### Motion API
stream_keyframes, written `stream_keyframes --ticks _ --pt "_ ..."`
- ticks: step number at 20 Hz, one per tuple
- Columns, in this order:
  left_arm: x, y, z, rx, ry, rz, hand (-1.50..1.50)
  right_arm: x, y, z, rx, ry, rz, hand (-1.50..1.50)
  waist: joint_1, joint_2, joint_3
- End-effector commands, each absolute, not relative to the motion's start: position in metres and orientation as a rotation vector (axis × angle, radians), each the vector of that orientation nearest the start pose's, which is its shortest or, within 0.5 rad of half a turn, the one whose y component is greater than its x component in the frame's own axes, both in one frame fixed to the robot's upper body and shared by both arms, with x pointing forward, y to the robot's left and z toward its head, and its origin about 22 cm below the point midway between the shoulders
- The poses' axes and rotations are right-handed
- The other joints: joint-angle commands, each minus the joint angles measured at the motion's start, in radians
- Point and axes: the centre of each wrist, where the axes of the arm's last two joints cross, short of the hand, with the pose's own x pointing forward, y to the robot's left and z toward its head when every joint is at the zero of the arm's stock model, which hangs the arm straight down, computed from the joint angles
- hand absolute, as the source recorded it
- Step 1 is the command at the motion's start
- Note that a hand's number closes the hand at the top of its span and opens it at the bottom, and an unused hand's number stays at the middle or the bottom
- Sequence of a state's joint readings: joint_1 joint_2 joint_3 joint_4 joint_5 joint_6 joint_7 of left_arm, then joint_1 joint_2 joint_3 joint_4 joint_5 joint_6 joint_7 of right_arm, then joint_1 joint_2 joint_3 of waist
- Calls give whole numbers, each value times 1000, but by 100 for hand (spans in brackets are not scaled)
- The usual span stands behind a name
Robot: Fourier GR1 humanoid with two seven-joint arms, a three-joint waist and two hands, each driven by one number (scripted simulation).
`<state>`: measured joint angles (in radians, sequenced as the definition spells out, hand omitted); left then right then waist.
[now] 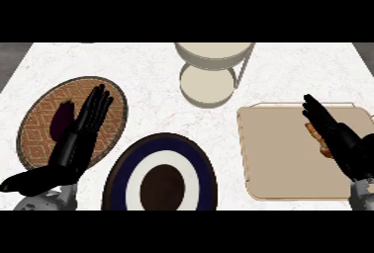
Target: Pick the croissant from the tray and place it in the tiered basket
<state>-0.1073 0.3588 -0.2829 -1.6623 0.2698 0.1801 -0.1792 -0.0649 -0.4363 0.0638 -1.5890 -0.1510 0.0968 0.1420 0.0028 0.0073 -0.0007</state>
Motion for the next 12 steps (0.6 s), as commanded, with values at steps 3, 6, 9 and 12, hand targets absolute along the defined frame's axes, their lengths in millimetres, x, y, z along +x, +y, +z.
stream_keyframes --ticks 3,6,9,12 --pt "247 231 26 -51 -1667 -160 0 258 -349 83 128 -1800 405 150 -19 -7 6" --pt "247 250 8 -23 -1504 -105 0 262 -350 108 356 -2066 445 150 -50 -3 13" --pt "256 238 16 -78 -1456 -113 0 247 -422 62 -169 -1993 -107 -150 -43 14 12" --pt "268 221 23 -103 -1428 -136 0 226 -452 34 -42 -2115 34 -150 -19 4 8"
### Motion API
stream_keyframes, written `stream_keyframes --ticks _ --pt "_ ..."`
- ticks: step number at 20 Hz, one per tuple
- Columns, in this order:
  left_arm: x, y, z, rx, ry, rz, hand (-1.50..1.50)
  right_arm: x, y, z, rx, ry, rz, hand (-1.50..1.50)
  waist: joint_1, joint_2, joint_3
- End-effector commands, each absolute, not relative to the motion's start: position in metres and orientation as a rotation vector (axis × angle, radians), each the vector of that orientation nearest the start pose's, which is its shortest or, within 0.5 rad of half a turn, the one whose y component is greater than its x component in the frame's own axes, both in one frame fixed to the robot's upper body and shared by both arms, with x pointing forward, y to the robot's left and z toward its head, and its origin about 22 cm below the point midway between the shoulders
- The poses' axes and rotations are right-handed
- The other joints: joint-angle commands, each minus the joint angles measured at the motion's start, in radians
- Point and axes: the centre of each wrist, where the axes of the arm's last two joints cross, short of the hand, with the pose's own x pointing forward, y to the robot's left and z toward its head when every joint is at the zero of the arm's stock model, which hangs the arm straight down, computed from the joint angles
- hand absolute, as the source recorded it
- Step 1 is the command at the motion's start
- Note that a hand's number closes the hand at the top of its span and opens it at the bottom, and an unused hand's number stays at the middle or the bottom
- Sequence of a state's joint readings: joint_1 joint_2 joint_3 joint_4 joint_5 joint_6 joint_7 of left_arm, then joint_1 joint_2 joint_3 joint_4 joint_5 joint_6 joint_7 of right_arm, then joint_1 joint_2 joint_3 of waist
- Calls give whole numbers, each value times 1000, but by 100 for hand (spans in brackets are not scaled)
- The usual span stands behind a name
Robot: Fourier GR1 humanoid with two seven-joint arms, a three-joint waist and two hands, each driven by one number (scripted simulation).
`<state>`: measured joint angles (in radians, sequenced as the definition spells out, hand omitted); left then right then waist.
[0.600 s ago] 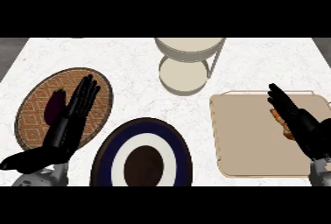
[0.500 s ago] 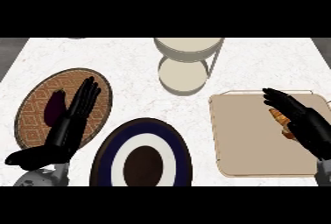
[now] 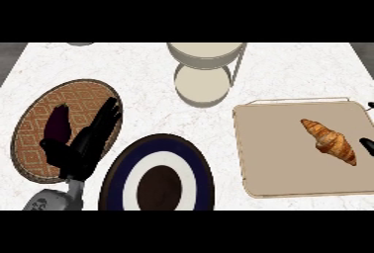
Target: Pick the croissant from the tray and place it in the tiered basket
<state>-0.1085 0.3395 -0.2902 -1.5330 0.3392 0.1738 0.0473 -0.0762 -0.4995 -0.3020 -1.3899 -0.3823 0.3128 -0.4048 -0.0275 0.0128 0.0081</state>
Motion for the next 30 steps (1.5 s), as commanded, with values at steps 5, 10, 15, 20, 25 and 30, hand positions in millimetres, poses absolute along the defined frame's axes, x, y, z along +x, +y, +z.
stream_keyframes --ticks 5,10,15,20,25,30 --pt "275 230 19 -107 -1396 -127 0 199 -494 57 -97 -2094 452 -150 13 -6 -5" --pt "272 235 26 -102 -1392 -132 0 180 -504 92 -429 -1945 706 -150 10 -15 -8" --pt "274 243 21 -72 -1382 -119 0 171 -495 125 -798 -1754 860 -150 0 -16 -11" --pt "273 234 11 -95 -1380 -115 0 161 -434 143 -820 -1653 897 -150 3 -16 -11" --pt "276 241 42 -97 -1382 -147 0 154 -375 141 -794 -1577 890 -150 20 -16 -9" --pt "280 219 22 -111 -1380 -126 0 151 -352 123 -912 -1438 932 -150 23 -13 -9"
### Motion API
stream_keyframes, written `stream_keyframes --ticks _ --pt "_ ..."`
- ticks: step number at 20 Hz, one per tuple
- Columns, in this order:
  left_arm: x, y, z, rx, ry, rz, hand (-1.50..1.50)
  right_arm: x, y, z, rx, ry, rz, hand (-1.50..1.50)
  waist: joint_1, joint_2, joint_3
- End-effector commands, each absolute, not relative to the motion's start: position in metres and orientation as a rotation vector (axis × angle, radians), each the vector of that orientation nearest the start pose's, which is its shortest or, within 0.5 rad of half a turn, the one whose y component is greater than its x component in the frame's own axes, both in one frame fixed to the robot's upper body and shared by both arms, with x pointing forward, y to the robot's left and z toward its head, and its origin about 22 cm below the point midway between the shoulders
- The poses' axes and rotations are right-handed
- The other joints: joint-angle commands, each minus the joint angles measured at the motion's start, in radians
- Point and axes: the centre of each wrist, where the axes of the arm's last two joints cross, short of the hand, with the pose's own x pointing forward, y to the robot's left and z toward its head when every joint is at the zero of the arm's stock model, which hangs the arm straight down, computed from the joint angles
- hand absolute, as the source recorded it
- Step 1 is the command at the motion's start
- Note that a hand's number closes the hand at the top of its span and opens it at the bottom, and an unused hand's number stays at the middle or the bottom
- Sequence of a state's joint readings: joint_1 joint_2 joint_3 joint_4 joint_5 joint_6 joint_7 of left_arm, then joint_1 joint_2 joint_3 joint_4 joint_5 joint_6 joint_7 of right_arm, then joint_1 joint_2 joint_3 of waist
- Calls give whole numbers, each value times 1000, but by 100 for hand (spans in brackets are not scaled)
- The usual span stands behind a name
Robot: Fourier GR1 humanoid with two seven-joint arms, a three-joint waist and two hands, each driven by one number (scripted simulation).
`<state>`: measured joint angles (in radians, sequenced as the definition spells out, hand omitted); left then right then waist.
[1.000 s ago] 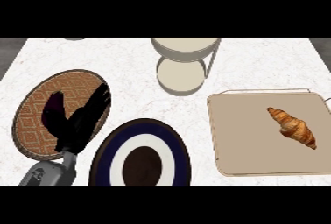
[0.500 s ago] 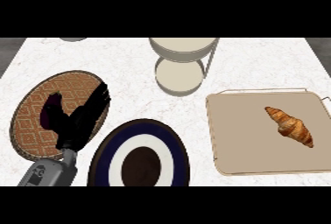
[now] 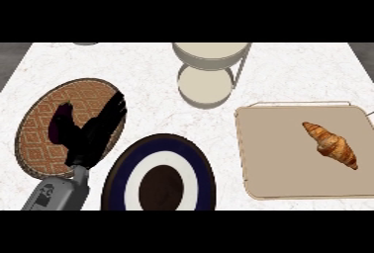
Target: Pick the croissant from the tray and place it in the tiered basket
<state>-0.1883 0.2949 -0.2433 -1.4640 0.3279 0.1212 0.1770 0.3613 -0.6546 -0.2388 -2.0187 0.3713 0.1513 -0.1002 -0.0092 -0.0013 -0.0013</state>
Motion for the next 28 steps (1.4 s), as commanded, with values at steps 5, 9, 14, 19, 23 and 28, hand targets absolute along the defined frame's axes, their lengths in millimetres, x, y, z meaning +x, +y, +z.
stream_keyframes --ticks 5,9,14,19,23,28 --pt "295 204 22 -107 -1398 -150 0 173 -343 108 -962 -1336 968 -150 7 3 1" --pt "283 235 29 -96 -1384 -132 0 163 -349 87 -903 -1324 973 -150 6 1 1" --pt "275 229 21 -114 -1387 -155 0 163 -351 60 -934 -1258 994 -150 6 1 1" --pt "274 221 24 -102 -1391 -153 0 169 -361 65 -979 -1249 950 -150 6 0 1" --pt "271 218 29 -98 -1400 -132 0 172 -381 42 -1022 -1261 920 -150 8 0 2" --pt "289 217 33 -109 -1384 -137 0 189 -364 43 -1012 -1276 901 -150 6 1 1"
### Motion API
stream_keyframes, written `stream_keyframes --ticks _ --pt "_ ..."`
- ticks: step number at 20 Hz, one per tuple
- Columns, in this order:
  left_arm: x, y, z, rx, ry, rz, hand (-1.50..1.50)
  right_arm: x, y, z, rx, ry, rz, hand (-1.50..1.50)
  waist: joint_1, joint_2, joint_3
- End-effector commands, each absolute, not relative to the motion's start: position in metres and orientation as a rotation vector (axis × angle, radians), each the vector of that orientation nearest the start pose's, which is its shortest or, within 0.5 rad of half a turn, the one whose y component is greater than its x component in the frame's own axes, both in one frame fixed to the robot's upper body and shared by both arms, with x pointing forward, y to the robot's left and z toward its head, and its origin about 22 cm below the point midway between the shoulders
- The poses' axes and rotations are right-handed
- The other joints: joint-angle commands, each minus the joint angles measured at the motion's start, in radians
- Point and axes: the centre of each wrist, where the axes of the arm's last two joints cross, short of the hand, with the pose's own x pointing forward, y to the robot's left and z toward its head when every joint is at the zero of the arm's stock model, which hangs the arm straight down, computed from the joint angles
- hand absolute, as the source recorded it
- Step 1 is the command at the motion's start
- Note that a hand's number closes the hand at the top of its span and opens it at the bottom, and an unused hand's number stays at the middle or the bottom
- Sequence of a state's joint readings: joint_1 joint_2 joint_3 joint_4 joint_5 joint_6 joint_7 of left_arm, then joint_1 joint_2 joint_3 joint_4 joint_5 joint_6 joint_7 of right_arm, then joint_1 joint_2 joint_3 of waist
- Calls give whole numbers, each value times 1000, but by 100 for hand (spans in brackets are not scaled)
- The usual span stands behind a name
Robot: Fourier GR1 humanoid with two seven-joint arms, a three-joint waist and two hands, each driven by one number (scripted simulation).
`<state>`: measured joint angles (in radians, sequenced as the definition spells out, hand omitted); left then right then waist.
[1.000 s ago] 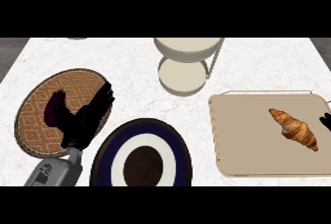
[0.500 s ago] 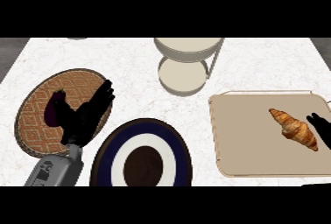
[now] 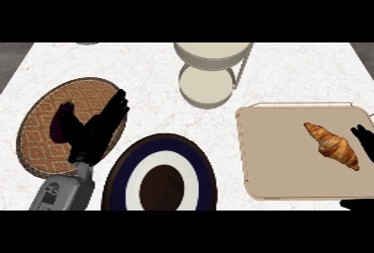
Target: Pick the croissant from the tray and place it in the tiered basket
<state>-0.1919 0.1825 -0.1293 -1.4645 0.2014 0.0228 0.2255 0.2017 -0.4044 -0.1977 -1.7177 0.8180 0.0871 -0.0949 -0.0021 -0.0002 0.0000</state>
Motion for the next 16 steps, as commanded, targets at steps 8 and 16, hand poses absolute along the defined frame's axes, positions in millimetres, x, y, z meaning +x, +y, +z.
stream_keyframes --ticks 8,16 --pt "273 232 28 -109 -1400 -146 0 195 -393 17 -995 -1301 881 -150 2 0 0" --pt "286 220 19 -90 -1385 -148 0 237 -396 26 -957 -1293 855 -150 2 2 0"
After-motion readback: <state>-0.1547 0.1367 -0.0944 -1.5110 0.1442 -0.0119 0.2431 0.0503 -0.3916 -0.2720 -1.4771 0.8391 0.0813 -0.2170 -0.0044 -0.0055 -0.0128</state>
